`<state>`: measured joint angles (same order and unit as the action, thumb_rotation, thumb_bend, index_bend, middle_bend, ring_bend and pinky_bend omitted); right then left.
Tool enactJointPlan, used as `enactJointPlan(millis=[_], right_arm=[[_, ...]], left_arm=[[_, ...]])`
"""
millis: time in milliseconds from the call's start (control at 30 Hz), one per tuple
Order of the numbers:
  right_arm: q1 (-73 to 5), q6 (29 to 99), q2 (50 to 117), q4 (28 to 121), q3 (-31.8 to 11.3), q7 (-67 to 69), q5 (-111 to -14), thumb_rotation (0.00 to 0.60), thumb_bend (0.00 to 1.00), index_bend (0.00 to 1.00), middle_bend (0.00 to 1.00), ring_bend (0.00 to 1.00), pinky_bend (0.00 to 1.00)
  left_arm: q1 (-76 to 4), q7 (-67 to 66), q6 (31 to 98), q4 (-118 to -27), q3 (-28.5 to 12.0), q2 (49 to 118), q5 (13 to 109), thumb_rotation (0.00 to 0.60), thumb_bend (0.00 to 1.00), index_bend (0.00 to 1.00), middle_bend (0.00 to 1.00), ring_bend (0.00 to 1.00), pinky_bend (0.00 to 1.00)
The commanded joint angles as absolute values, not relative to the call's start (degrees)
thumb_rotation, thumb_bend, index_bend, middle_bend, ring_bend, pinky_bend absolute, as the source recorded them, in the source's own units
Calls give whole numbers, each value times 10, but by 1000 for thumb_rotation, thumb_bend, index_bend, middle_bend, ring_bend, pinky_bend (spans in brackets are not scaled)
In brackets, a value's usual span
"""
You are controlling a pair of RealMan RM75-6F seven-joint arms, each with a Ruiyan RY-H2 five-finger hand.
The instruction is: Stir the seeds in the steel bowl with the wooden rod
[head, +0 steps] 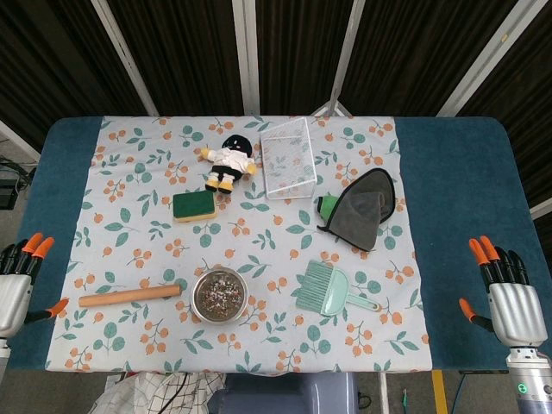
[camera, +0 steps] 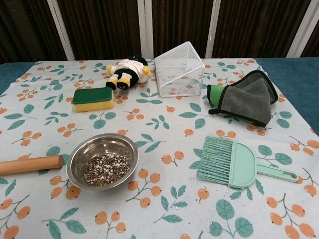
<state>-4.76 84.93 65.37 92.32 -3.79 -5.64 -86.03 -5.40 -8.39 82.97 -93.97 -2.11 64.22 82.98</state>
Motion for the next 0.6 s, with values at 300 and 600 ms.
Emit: enactJointPlan(millis=[300, 600], right_arm=[[-46, 851, 653, 921, -37, -52, -862, 600, 314, 0, 0, 0, 0], [-46, 853, 657, 920, -38, -57, -862, 600, 313, 0, 0, 0, 0]], left_arm=[[-53, -84, 834, -938, -20, 644, 834, 600, 107, 0, 0, 0, 0], [-54, -83, 831, -940, -19, 644, 835, 600, 107, 0, 0, 0, 0]])
